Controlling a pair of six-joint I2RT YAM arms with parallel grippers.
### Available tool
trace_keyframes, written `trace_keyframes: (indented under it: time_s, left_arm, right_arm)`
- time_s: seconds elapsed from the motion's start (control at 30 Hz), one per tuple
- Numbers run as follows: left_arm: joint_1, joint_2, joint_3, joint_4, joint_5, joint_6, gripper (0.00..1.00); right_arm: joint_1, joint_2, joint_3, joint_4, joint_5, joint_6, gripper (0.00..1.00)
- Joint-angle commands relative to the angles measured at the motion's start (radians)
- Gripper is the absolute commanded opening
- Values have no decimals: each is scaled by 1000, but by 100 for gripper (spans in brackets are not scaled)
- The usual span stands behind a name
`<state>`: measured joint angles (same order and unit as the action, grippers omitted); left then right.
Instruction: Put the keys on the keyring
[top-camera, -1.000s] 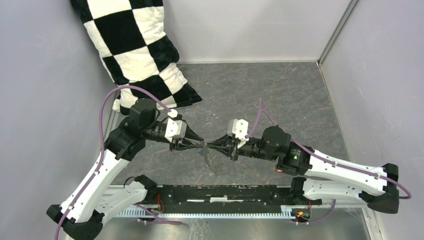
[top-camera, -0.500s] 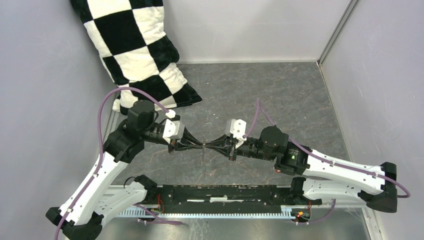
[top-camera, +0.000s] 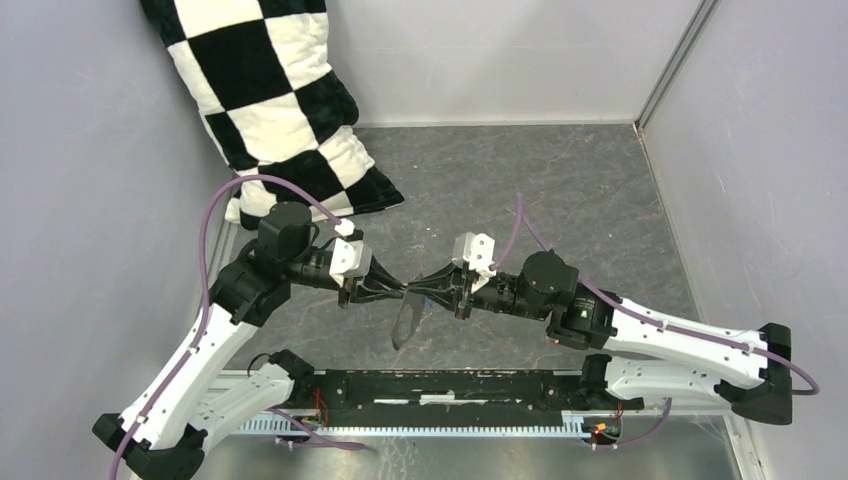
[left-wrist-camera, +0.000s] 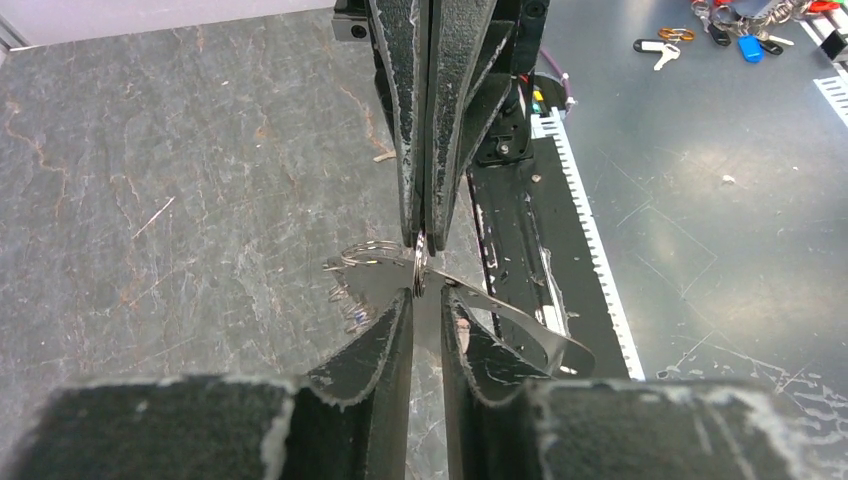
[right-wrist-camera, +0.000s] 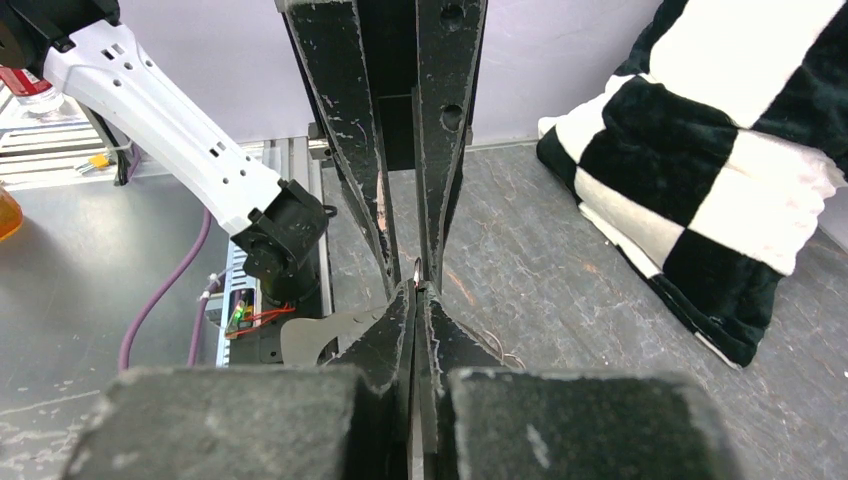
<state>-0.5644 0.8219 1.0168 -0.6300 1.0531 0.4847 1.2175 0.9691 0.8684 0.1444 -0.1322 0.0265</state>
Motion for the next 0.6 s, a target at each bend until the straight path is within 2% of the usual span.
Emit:
trace_keyframes:
  time_s: [0.0, 0.23, 0.43, 0.57]
  left_arm:
    - [-2, -2, -2, 31, 13, -40, 21]
    - [-2, -12, -1, 64, 14, -67, 20]
    - [-2, -24, -9, 64, 15, -62, 3]
    - [-2, -27, -9, 43, 22, -36, 2]
  right_arm:
    - [2, 15, 32, 90, -13, 14, 1]
    - [1, 22, 29, 80, -17, 19, 1]
    - [2, 16, 29, 80, -16, 19, 1]
    - [2, 17, 33, 72, -18, 22, 1]
